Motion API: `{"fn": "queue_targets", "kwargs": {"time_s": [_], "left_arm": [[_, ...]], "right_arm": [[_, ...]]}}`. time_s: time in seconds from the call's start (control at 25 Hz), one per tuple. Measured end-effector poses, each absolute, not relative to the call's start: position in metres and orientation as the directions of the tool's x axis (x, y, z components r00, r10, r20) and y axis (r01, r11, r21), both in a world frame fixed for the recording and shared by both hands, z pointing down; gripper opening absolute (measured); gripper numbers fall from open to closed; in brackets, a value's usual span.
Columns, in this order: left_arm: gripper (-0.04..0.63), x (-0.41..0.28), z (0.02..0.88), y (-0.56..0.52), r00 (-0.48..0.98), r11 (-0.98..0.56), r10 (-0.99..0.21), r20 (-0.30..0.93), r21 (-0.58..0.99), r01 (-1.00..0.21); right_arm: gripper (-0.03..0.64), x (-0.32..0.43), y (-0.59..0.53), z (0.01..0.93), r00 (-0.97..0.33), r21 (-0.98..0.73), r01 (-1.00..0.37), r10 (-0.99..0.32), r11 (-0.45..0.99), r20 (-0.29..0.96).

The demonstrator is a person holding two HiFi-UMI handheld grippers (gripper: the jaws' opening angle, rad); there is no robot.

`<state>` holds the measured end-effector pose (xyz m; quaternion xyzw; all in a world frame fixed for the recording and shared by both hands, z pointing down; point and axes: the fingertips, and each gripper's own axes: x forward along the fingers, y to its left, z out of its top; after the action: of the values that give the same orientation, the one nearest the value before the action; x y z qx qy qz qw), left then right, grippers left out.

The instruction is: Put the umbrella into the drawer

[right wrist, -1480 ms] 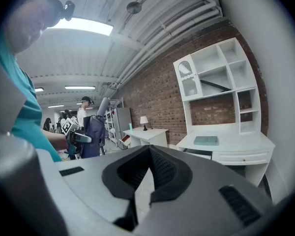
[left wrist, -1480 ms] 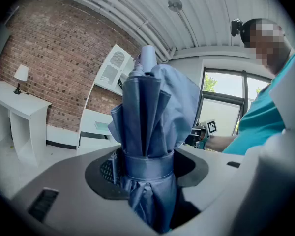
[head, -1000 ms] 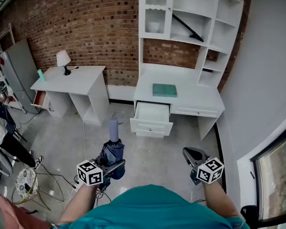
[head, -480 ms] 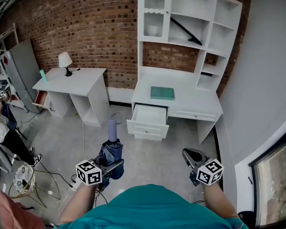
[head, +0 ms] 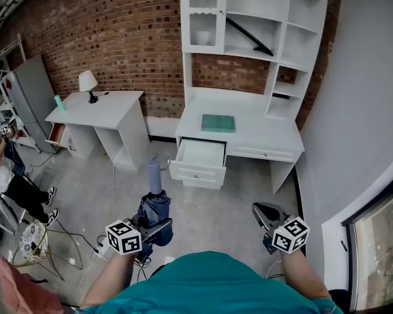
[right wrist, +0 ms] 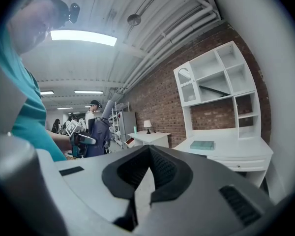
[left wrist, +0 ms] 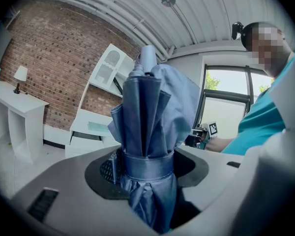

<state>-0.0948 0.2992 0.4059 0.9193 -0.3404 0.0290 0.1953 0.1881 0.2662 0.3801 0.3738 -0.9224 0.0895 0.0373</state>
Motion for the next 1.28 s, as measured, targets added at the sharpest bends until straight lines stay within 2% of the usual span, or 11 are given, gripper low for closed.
{"fn": "queue_targets", "kwargs": {"time_s": [0.6,1.28], "left_arm": [[0.242,-0.095,0.426,0.243,0.798,-0.715,-0.569,0.197,0.361,-0.599],[0.242,-0.191,0.428,0.005,0.884,-0.803,-0.431,0.178,0.370,-0.466]], "right_arm": [[0.021,0.186,0.222,0.398,-0.694,-0.153,-0.720,-0.703,0.676,0.157],[0.021,0.070,0.019,0.389,-0.599,-0.145,-0.800,-0.777,0.582,0.193]]}}
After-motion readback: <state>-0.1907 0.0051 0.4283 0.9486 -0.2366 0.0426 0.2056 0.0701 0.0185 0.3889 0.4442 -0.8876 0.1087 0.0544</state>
